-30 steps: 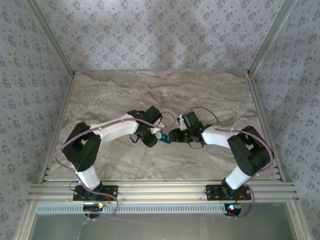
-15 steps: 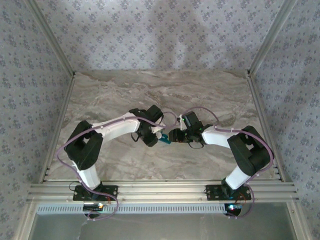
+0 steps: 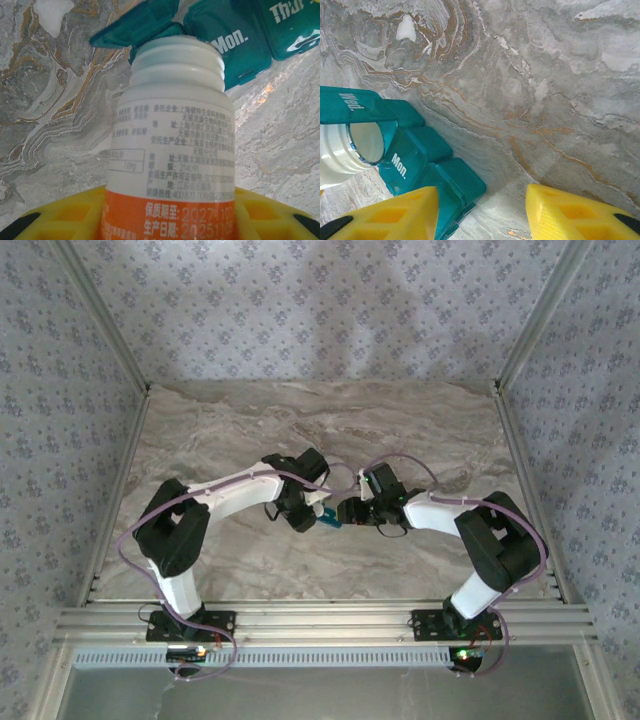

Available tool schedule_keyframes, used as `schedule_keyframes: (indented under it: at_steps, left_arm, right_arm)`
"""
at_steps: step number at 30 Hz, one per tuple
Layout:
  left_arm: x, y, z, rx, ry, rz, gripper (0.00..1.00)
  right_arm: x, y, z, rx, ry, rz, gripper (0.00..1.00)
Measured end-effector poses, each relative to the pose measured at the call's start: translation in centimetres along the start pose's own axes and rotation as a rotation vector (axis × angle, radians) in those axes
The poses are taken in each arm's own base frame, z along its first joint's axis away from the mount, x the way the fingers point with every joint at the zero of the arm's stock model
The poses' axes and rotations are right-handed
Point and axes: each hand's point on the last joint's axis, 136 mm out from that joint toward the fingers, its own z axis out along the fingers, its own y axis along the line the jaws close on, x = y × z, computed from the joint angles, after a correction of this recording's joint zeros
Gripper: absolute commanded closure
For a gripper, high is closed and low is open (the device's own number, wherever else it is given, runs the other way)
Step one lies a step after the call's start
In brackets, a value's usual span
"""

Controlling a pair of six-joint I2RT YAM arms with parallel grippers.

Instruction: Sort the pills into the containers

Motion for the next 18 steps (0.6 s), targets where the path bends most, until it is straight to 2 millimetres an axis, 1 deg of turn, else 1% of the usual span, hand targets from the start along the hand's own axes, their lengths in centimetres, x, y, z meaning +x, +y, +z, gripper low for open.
schedule_keyframes:
  at_steps: [18]
  left_arm:
    - [-0.32, 0.18, -0.01, -0.005, 0.034, 0.023, 1.0]
  right_arm:
    - [-0.01, 0.0, 0.01, 0.0, 0.0, 0.0, 0.5]
